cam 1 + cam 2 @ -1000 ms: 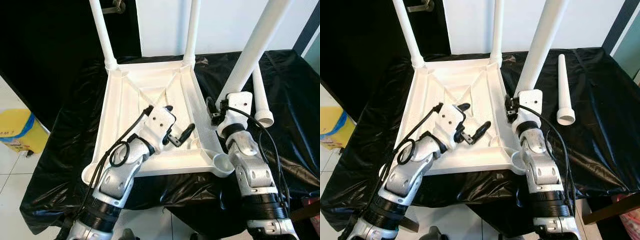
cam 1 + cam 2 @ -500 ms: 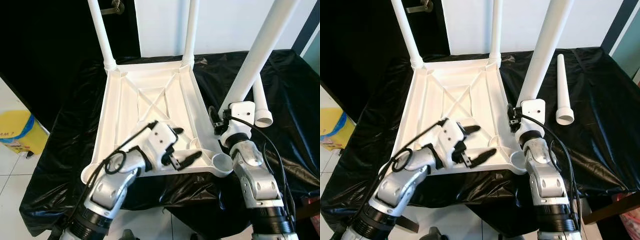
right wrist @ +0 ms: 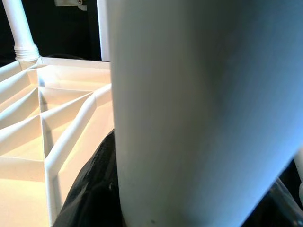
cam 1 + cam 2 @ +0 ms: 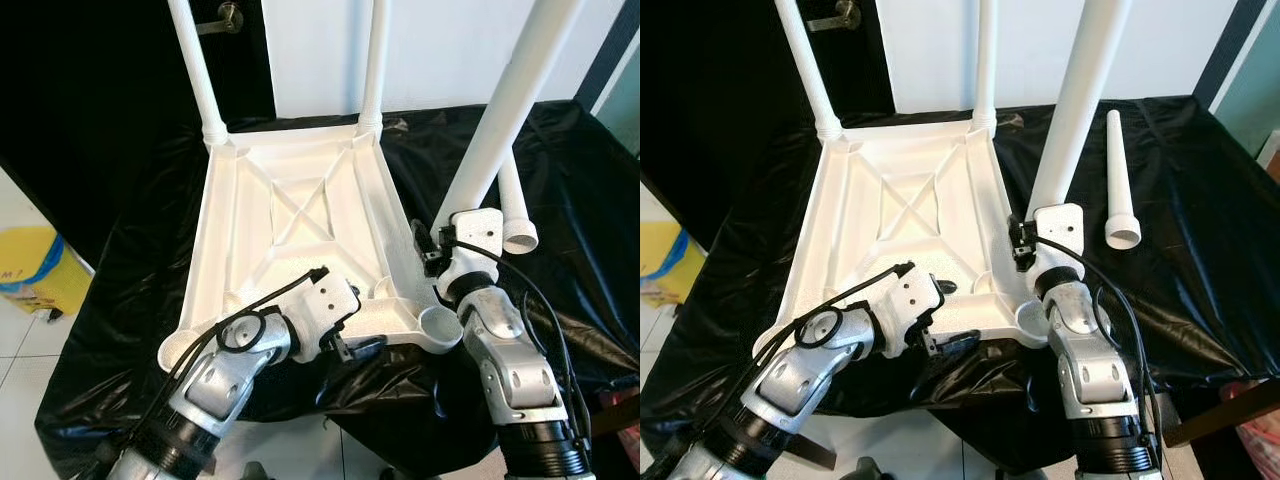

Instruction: Building children table

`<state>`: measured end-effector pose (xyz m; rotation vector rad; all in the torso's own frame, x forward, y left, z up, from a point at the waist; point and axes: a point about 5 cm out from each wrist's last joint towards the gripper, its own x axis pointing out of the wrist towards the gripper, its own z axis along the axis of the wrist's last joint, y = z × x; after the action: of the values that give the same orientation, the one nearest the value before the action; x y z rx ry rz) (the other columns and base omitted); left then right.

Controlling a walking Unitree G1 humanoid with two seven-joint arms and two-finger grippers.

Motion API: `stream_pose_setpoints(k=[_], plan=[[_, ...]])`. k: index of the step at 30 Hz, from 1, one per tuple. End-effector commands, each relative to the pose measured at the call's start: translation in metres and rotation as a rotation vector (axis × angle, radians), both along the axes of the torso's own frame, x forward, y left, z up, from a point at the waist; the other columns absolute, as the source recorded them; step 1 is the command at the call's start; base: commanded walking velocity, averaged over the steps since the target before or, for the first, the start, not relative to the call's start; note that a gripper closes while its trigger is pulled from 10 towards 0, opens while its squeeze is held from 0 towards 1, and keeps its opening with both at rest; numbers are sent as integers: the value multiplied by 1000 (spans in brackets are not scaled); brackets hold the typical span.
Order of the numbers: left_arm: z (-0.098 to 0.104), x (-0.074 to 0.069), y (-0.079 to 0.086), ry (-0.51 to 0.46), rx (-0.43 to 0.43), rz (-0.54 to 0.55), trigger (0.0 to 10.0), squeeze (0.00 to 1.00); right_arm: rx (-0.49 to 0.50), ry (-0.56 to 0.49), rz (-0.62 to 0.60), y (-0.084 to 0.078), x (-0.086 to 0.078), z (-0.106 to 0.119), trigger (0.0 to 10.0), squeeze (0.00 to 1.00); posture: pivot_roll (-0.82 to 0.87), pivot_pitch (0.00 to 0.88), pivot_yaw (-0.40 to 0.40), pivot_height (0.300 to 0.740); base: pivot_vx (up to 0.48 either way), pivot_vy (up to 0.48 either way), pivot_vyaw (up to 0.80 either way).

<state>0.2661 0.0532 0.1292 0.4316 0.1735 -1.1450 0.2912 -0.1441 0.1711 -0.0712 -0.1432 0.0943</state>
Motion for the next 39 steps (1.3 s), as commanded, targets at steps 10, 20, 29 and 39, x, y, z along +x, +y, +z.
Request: stream_pose_setpoints(k=[10,20,29,39], plan=[[-2,35,9,-117,79,305,10000,0,-8,-5,12,2,1,6,10000,0,-136,7,-1,740,0,0,0],[10,63,21,-198,68,497,10000,0,-4,-4,9,3,1,5,10000,0,-146,0,9,740,0,0,0],[19,75,35,-231,71,580,10000,0,-5,-5,5,2,1,5,10000,0,-148,0,12,740,0,0,0],[31,24,-1,-12,-229,102,10000,0,-6,5,-5,-1,0,2,10000,0,-138,5,6,740,0,0,0]])
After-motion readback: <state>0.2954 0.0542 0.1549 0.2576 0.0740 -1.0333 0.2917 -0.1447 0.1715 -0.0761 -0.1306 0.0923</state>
